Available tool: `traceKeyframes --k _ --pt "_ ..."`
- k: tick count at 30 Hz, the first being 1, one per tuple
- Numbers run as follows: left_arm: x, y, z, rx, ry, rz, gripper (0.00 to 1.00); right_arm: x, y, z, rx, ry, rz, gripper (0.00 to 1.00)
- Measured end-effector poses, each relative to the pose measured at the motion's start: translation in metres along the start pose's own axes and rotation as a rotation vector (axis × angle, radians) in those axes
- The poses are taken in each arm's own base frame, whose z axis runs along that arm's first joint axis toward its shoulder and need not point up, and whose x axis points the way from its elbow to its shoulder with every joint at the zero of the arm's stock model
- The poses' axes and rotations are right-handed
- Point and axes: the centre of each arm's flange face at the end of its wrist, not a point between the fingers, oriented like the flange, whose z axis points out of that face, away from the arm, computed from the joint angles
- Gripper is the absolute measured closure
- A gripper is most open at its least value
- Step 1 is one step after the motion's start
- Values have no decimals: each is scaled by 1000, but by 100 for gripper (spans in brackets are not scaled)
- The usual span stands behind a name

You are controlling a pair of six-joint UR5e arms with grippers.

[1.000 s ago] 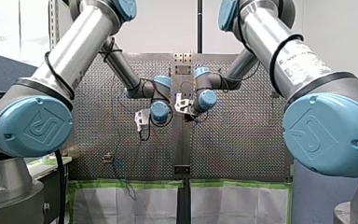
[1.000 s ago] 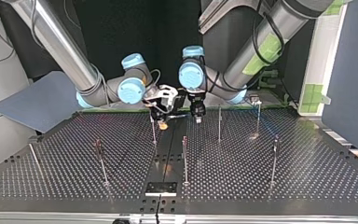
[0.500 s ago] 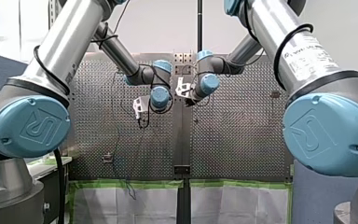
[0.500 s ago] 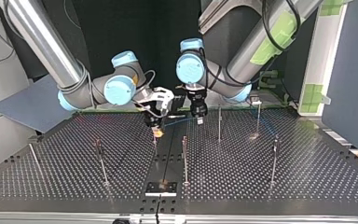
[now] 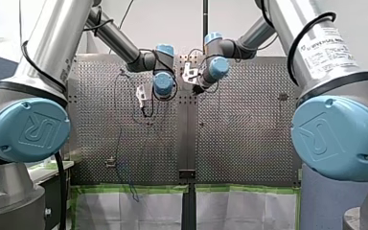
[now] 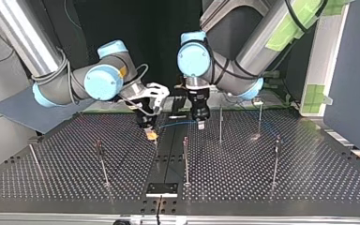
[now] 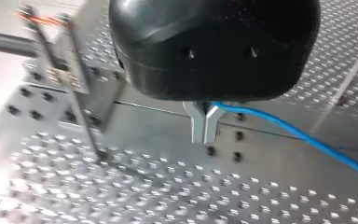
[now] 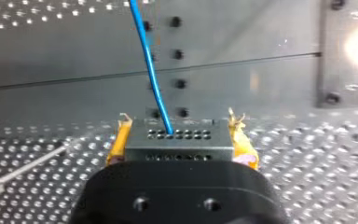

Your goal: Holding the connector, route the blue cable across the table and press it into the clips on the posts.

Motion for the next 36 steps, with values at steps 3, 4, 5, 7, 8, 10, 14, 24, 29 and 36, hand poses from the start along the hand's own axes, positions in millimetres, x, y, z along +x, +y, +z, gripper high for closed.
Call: traceKeyframes --k 3,4,5,7,8,10,14,24,29,36 --pt "-16 0 -5 4 -17 -8 100 15 -2 -10 1 19 0 100" --pt "-22 0 -7 5 -24 -11 100 21 -3 -14 1 25 0 100" --pt "-26 0 -9 6 -29 -13 100 26 -3 -17 2 29 0 100" --pt "-36 0 -12 8 -41 -19 100 37 -4 -25 2 40 -1 100" --pt "-40 0 -14 9 -45 -21 100 41 -5 -28 3 46 -2 100" --pt "-48 0 -17 12 -54 -26 100 51 -7 -36 6 56 -5 100" --pt "-65 -1 -24 20 -77 -40 100 69 -13 -50 17 83 -11 100" --pt "-88 -2 -23 60 -130 -69 100 70 -13 -50 43 79 -9 100" --pt "-79 -2 -10 85 -117 -59 100 58 -10 -42 38 59 -10 100" --pt "-83 4 6 95 -129 -61 100 55 -6 -37 55 54 -5 100"
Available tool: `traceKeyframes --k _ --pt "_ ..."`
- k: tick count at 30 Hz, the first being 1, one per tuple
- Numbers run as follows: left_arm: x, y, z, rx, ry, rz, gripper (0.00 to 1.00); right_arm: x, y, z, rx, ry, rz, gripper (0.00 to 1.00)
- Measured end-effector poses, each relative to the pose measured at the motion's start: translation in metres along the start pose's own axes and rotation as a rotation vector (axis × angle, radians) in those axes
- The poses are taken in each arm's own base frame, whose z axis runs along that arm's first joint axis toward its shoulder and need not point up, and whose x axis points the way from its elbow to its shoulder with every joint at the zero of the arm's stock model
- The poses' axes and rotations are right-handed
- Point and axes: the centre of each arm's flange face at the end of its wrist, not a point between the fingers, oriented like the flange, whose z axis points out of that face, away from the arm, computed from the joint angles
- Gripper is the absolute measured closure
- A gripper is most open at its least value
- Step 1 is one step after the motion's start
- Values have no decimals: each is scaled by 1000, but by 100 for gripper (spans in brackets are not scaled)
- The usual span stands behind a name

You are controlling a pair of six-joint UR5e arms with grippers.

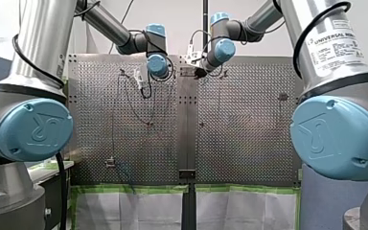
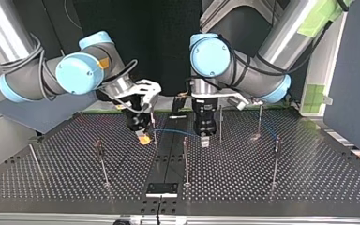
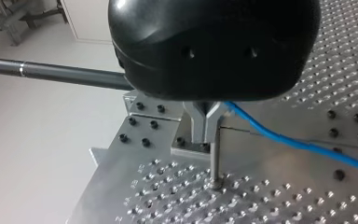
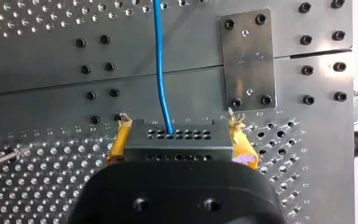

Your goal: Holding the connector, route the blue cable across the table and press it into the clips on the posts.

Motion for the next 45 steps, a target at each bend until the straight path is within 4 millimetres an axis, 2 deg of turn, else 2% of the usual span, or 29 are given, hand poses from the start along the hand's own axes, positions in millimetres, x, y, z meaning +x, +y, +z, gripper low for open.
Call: traceKeyframes --k 7,14,21,28,37,44,45 --pt "2 17 23 3 6 9 100 7 5 5 23 12 12 100" --pt "12 16 44 9 18 15 100 16 9 15 28 34 21 100" --pt "22 15 68 9 22 17 100 17 26 26 12 37 26 100" --pt "13 24 90 2 -10 8 100 18 45 43 -7 48 27 100" --pt "9 36 99 2 -19 9 100 13 64 67 -23 53 29 100" --pt "9 37 100 9 -18 9 100 19 74 71 -25 66 27 100" --pt "9 37 100 10 -17 9 93 20 75 71 -26 67 27 100"
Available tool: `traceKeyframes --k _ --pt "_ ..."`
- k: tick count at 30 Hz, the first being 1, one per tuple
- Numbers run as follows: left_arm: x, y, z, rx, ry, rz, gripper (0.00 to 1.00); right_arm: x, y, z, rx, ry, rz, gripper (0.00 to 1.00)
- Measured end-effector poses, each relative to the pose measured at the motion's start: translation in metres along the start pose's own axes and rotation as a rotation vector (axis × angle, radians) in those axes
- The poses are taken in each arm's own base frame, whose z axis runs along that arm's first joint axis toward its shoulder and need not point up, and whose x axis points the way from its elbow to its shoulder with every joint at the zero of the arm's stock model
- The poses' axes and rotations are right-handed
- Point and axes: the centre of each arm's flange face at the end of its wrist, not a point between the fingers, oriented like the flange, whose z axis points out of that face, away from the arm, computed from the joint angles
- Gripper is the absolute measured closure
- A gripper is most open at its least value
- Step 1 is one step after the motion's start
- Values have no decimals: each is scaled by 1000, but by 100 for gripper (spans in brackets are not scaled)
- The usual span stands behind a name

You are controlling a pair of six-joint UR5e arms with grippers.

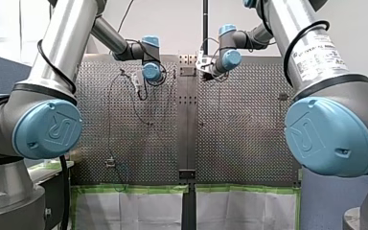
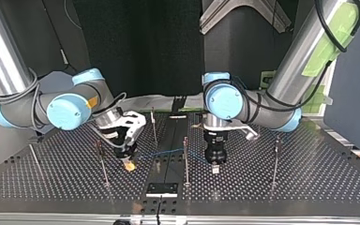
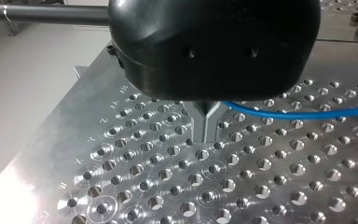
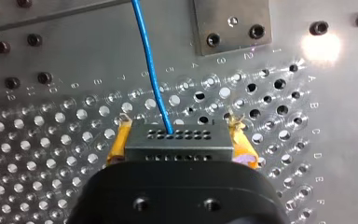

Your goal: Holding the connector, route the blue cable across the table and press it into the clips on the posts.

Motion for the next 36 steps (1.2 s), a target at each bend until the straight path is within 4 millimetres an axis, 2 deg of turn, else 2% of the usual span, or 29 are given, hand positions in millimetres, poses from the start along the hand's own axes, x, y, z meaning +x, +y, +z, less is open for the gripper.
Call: traceKeyframes --k 1,2,3,4,5,6,7,18,26,30,36 --pt "0 -1 -1 1 2 0 75 1 1 0 -1 1 -1 100" --pt "0 -1 -1 2 5 0 75 1 2 0 -2 0 -2 100" --pt "1 -2 -2 3 9 1 62 1 3 0 -3 0 -3 100" --pt "1 -3 -4 3 16 3 44 1 4 0 -3 0 -5 100" --pt "2 -3 -5 2 21 5 44 2 4 0 -4 0 -6 100" --pt "3 -4 -6 0 26 7 16 2 5 0 -4 0 -8 100" --pt "3 -4 -7 -5 34 10 0 2 5 0 -5 0 -9 100" --pt "2 -5 -25 -76 95 43 0 14 8 -6 -12 14 -15 100" --pt "1 -19 -57 -36 173 57 0 24 11 -10 -18 26 -17 100" --pt "3 -22 -75 -10 215 59 0 24 12 -11 -20 25 -16 100" --pt "-4 -24 -96 5 218 50 0 23 12 -12 -21 20 -15 100"
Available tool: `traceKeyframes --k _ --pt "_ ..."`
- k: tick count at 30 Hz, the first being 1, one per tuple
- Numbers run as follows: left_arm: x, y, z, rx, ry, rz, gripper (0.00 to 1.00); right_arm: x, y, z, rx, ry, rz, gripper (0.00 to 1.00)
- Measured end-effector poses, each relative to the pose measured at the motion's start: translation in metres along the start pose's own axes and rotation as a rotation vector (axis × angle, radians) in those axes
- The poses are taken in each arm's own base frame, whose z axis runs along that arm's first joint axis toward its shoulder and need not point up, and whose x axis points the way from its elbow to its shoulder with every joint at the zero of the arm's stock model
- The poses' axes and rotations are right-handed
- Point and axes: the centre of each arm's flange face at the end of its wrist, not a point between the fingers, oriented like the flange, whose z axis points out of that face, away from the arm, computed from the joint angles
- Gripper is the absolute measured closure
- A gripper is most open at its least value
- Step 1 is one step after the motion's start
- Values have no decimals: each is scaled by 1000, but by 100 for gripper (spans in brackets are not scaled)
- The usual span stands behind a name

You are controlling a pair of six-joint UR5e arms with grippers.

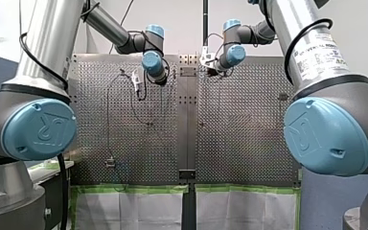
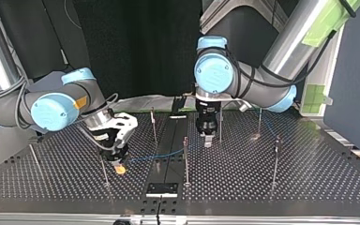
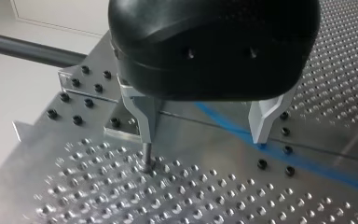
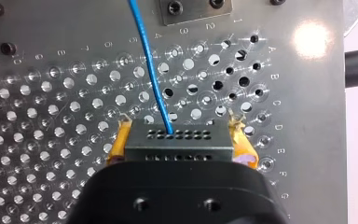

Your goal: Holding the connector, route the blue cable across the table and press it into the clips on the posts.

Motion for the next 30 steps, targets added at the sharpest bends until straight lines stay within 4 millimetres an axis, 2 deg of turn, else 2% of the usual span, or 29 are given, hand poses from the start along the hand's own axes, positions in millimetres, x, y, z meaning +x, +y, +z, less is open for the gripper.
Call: traceKeyframes --k 11,22,30 --pt "-22 -16 -35 42 -30 -9 0 0 -1 -1 0 -3 0 100" --pt "-21 -50 -59 86 -68 -11 0 0 -3 -1 4 -3 0 100" --pt "-17 -80 -69 131 -77 -17 0 0 -4 -1 5 -3 1 100"
